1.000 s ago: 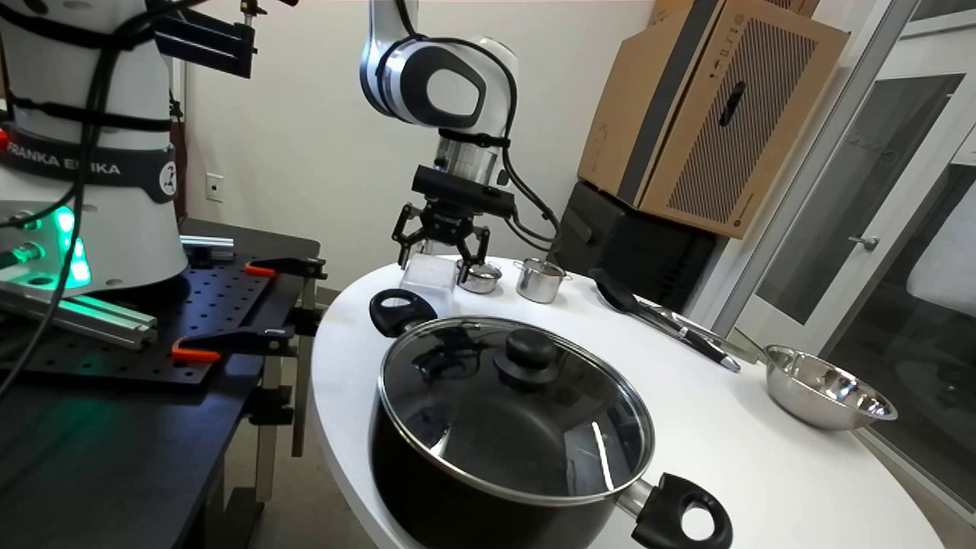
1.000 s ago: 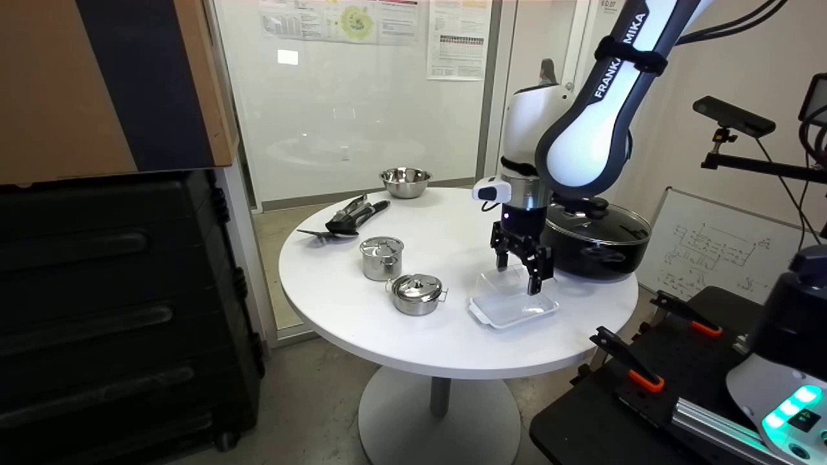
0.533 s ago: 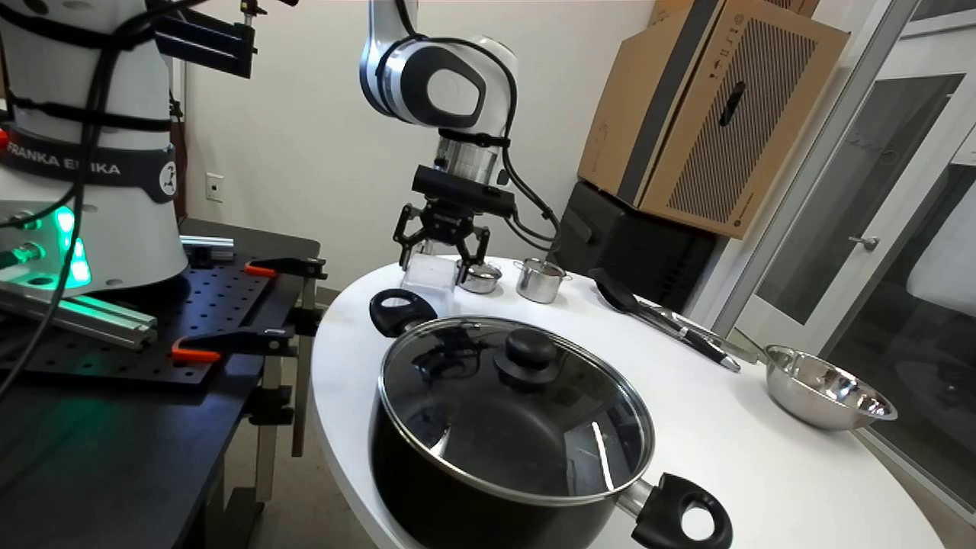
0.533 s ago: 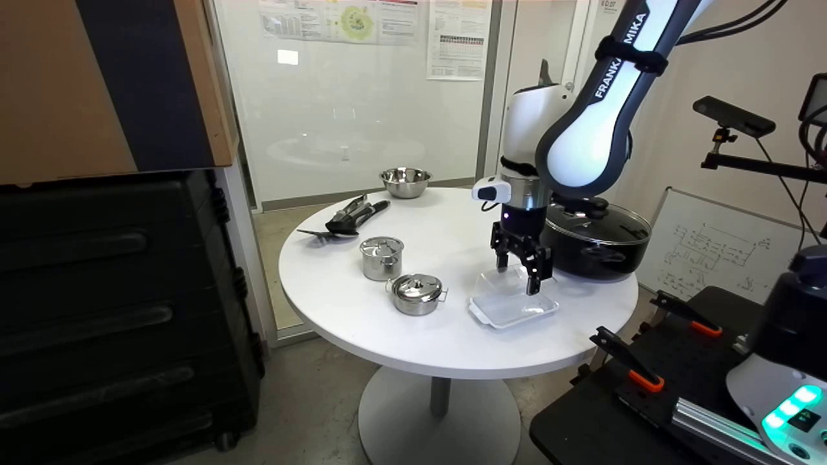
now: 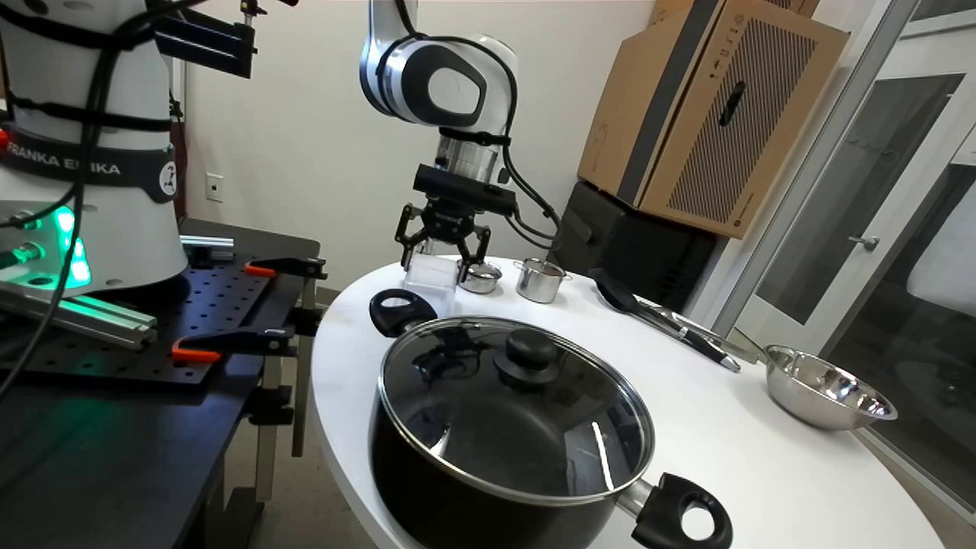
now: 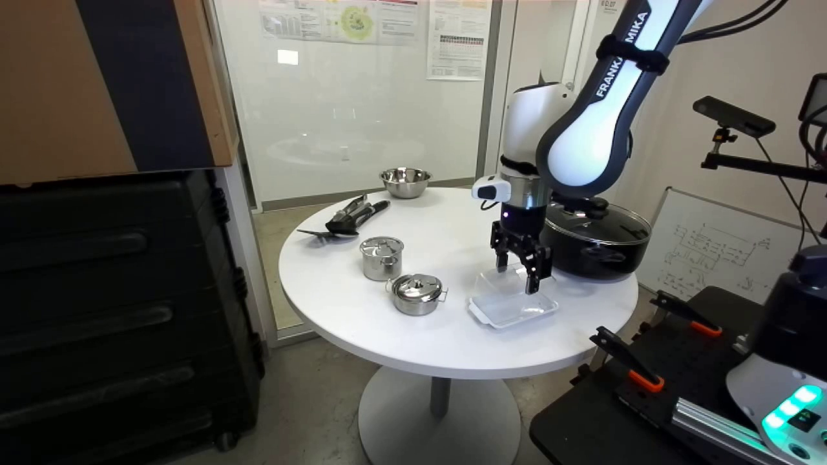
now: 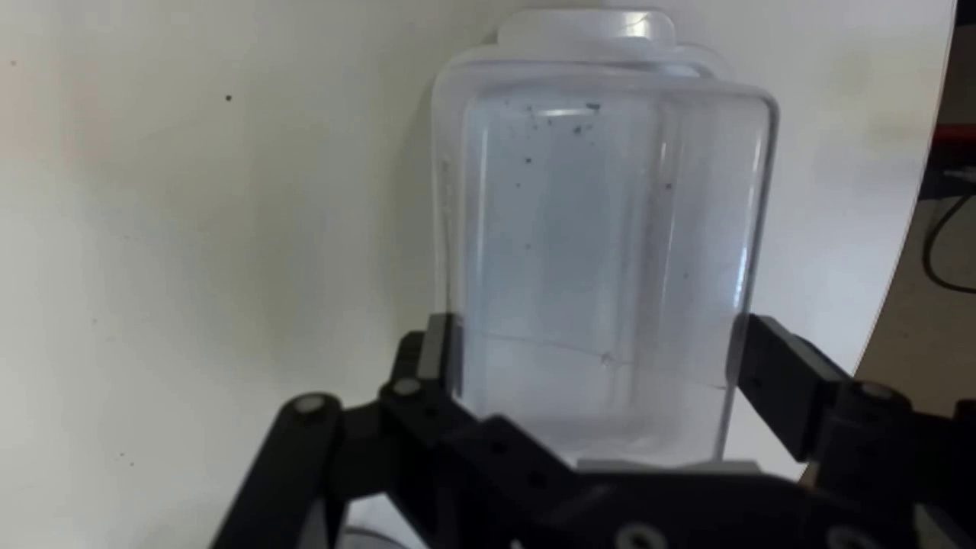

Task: Put the clear cover on the white thing

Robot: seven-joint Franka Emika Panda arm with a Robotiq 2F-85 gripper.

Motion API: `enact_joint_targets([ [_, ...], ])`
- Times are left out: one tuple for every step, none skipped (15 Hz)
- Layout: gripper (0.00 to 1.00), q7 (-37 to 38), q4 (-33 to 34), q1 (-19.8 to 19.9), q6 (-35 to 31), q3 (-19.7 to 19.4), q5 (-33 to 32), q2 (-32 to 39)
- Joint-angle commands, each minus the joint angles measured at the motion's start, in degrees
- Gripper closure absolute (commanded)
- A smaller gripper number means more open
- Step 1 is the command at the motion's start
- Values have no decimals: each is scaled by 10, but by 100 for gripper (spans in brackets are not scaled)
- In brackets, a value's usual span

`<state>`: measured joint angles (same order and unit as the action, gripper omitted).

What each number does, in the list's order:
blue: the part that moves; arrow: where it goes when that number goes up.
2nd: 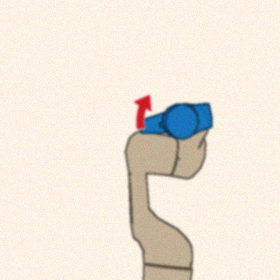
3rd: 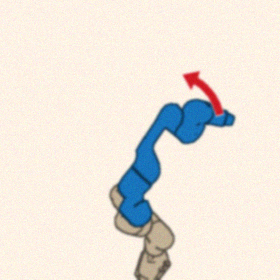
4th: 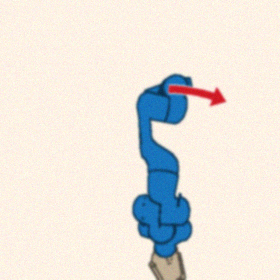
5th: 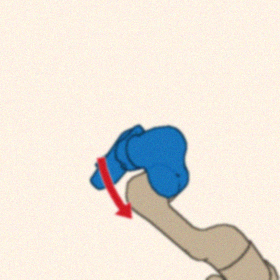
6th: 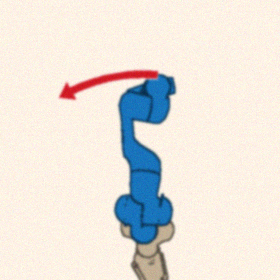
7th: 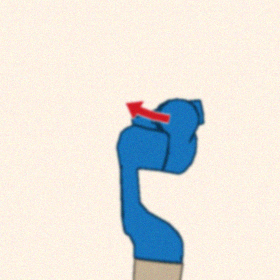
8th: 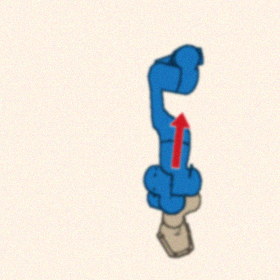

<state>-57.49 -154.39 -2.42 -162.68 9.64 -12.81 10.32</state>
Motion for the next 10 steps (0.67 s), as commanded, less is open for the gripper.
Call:
enact_joint_targets([
  [36,-5,-6,2,-14,1,-3,1],
  [36,-7,-7,2,-14,1,-3,0],
  [36,-10,-8,3,-14,3,-2,0],
  [36,-13,-8,4,-14,4,0,-1],
  [36,-18,-9,5,-14,6,3,-1],
  [36,-24,-9,7,-15,8,5,-1],
  [36,-31,-11,8,-18,10,7,-2],
  [36,-34,-12,8,-18,10,6,-2],
  [36,-40,-12,9,-19,12,7,-2],
  [36,-45,-13,10,-19,13,8,-2],
])
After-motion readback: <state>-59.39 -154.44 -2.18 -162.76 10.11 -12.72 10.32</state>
